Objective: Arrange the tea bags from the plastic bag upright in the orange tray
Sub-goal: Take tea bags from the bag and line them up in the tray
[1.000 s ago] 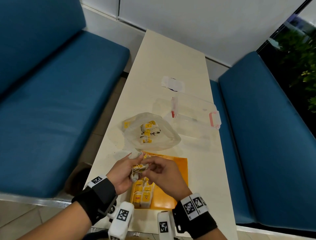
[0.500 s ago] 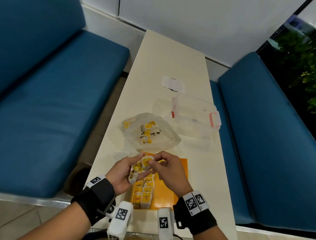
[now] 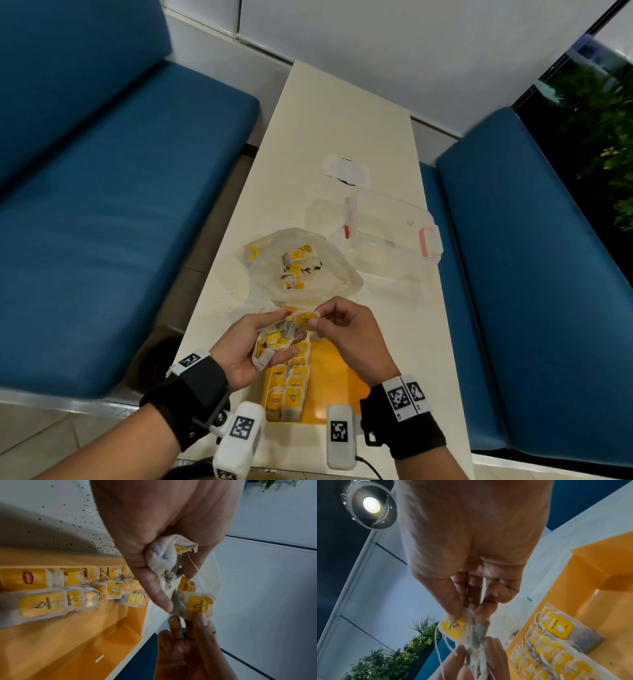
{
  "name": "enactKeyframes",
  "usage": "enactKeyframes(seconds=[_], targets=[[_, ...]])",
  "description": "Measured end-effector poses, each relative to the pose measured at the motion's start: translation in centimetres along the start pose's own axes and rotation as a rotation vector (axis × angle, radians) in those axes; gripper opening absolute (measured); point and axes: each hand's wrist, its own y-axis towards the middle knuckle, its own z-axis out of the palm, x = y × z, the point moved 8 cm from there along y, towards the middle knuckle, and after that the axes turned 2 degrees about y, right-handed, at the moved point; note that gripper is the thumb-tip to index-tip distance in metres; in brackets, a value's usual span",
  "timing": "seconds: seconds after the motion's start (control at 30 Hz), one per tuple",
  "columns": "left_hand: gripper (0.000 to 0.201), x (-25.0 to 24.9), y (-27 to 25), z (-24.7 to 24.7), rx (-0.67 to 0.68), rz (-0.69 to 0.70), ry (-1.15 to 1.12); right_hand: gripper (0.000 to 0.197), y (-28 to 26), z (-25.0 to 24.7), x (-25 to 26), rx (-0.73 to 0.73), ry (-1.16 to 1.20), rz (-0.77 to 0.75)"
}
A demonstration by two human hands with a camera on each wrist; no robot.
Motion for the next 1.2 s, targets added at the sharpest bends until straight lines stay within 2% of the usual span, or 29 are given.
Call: enactKeyframes(seconds=[0.23, 0.33, 0.43, 0.57, 0.73, 0.93, 1.07, 1.2], targets=[[0.037, -0.2, -0.6, 0.7, 0.047, -0.006, 0.029, 0.008, 0.0, -0.2, 0.4, 0.048, 0.116, 0.064], [0.03, -0.2, -0.8, 1.0, 0.067, -0.004, 0.039, 0.013, -0.2, -0.4, 0.4, 0.079, 0.086, 0.105], [0.037, -0.4, -0.5, 0.6, 0.052, 0.033, 0.075, 0.016, -0.3, -0.9, 0.3, 0.117, 0.02, 0.136], [0.035, -0.6, -0.6, 0.3, 0.019, 0.055, 0.091, 0.015, -0.8, -1.8, 0.0, 0.187, -0.089, 0.154], [0.039, -0.3, -0.6, -0.4, -0.001, 0.066, 0.149, 0.004, -0.8, -4.9, -1.4, 0.065, -0.275, 0.125], [0.046, 0.2, -0.6, -1.1, -0.047, 0.071, 0.2, 0.003, -0.8, -5.0, -6.1, -0.043, -0.078, 0.251], [0.041, 0.2, -0.5, -1.2, -0.06, 0.072, 0.207, 0.007, 0.0, -3.4, -9.2, -0.045, -0.088, 0.344], [0.042, 0.2, -0.6, -1.1, -0.063, 0.073, 0.224, 0.019, 0.8, -2.2, -11.2, -0.041, -0.07, 0.419]])
